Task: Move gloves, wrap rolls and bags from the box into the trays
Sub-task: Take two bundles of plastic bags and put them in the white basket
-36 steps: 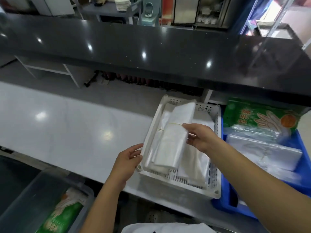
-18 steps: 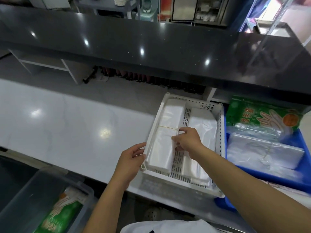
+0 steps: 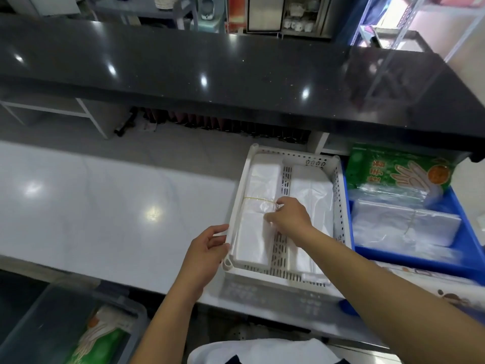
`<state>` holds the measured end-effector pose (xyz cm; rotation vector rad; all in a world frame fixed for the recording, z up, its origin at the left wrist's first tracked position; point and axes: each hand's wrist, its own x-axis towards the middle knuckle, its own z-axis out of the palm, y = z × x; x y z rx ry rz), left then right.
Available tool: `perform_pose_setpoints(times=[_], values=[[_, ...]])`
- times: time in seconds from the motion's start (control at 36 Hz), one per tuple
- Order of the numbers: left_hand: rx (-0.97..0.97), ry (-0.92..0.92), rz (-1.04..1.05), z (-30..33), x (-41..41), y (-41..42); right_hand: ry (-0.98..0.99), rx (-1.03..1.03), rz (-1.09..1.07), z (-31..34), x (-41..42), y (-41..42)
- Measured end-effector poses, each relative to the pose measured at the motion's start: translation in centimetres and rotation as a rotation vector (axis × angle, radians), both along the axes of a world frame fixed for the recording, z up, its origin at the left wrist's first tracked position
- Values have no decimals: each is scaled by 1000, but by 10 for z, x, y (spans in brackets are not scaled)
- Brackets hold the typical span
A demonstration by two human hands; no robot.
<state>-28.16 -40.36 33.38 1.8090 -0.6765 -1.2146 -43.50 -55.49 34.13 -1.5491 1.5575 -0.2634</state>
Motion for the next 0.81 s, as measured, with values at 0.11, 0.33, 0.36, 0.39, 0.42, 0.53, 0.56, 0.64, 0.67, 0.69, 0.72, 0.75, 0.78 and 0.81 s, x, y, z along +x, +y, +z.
perform_pose_setpoints(times=[0.11,0.33,0.36,0.39,0.42,0.53,0.56,0.64,0.67,0.69,0.72,0.75,0.78,0.81], values=[[-17,-36,-43,8,4,-1,92,-69,157,26,-10,10],[-98,-391,-298,37,6,-4,72,-427,143,51,-62,60],[-113,-454,-352,36,5,-5,71,-428,122,46,-67,71],[-120,-534,-417,32,3,-4,78,-425,113,40,-72,84],[-119,-628,-489,27,-1,-4,94,-421,119,33,-76,96],[-84,-879,-670,9,-23,9,214,-349,269,7,-89,133],[-74,-875,-678,7,-30,15,253,-341,329,6,-92,138],[-56,-877,-650,-2,-46,29,304,-340,429,9,-100,140],[-41,-890,-631,-6,-50,32,293,-339,435,11,-104,136],[-19,-895,-609,-9,-53,34,272,-345,434,13,-108,132],[4,-890,-580,-10,-57,35,240,-359,428,14,-113,126],[25,-882,-550,-10,-61,35,206,-371,419,15,-119,120],[39,-872,-520,-7,-65,35,179,-374,407,17,-125,115],[45,-860,-488,-3,-70,36,163,-372,396,19,-131,111]])
